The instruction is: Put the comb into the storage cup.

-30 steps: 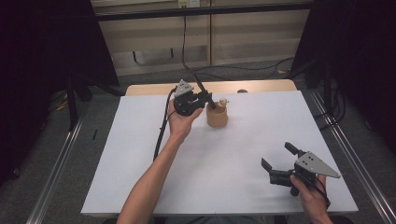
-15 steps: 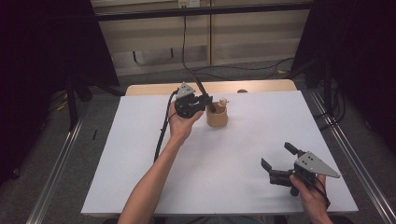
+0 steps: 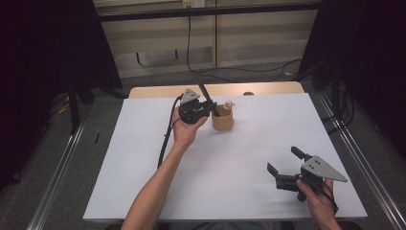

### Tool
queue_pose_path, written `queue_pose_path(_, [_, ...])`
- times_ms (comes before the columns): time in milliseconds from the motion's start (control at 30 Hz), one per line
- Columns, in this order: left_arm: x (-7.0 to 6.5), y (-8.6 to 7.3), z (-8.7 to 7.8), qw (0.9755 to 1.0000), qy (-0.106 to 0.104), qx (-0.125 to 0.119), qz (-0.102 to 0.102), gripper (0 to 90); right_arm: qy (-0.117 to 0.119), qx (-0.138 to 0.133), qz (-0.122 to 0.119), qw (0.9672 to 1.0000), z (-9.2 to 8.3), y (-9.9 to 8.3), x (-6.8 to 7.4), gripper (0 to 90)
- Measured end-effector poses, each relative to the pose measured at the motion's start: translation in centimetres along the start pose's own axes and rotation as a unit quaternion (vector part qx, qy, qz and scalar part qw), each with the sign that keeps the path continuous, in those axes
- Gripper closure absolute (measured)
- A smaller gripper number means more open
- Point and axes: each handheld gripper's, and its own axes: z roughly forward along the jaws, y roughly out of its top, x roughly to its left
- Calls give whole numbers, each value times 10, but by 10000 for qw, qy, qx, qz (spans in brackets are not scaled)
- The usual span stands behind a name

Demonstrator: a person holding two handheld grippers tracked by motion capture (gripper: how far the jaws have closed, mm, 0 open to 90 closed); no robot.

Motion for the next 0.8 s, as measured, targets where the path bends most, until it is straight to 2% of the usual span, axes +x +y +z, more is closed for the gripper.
queue_pose_path(267, [1,-5,6,10000,8,88,22,730,1,17,-17,10000,1,0,0,0])
queue_pose_path(300, [0,-5,7,10000,6,71,-34,730,8,14,-8,10000,1,0,-1,0])
queue_pose_path(533, [2,-8,11,9999,27,137,39,729,8,30,-21,10000,1,-1,0,0])
queue_pose_path(800, [0,-11,14,9998,47,185,-40,729,2,28,-18,10000,2,-1,0,0])
